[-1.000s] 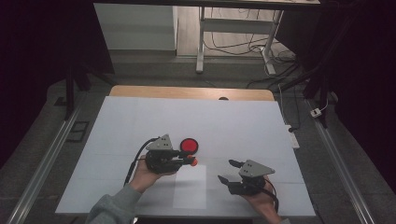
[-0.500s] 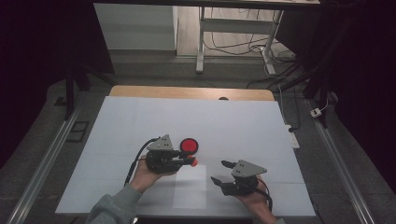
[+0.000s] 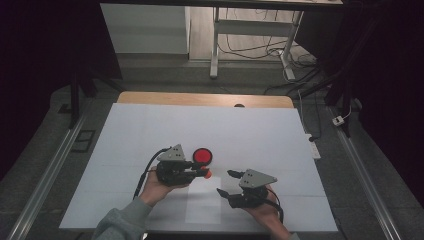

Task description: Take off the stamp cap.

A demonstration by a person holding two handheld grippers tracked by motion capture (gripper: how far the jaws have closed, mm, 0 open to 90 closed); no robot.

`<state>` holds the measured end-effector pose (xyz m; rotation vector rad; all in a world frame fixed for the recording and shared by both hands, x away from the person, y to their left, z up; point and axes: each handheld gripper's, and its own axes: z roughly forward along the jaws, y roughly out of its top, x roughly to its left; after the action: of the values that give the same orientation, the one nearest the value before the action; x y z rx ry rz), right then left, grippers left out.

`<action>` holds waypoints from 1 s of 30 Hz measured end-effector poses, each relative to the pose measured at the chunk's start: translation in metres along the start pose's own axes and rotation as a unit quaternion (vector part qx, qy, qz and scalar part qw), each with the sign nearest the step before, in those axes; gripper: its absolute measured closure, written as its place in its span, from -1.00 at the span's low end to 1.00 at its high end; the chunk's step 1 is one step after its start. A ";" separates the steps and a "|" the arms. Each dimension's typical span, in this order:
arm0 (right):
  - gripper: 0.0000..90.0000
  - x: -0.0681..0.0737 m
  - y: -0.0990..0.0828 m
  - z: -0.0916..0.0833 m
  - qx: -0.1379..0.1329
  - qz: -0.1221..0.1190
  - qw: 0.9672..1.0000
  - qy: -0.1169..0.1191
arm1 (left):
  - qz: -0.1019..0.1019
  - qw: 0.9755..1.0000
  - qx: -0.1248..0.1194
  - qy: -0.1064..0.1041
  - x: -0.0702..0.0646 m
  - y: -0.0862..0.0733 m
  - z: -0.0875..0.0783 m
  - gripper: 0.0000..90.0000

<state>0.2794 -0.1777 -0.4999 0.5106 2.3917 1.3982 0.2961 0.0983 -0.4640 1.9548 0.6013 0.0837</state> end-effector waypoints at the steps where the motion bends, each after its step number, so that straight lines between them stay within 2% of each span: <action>1: -0.33 0.001 0.001 0.000 0.003 -0.004 1.000 -0.002 | 0.000 1.000 0.000 0.000 0.000 0.000 0.000 0.61; 2: -0.33 0.001 0.002 0.002 -0.001 -0.001 1.000 0.005 | 0.000 1.000 0.000 0.000 0.000 0.000 0.000 0.61; 13: -0.31 0.007 0.009 0.012 -0.002 -0.004 1.000 0.019 | -0.001 1.000 0.003 -0.001 0.000 -0.001 0.002 0.61; 17: -0.30 0.007 0.011 0.015 -0.005 -0.005 1.000 0.023 | -0.005 1.000 -0.002 -0.010 -0.001 -0.001 0.003 0.61; 30: -0.19 0.011 0.021 0.024 -0.005 -0.007 1.000 0.023 | -0.004 1.000 0.002 -0.009 -0.001 -0.002 0.004 0.61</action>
<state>0.2831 -0.1445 -0.4937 0.4642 2.4176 1.4299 0.2958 0.0950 -0.4671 1.9555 0.5981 0.0606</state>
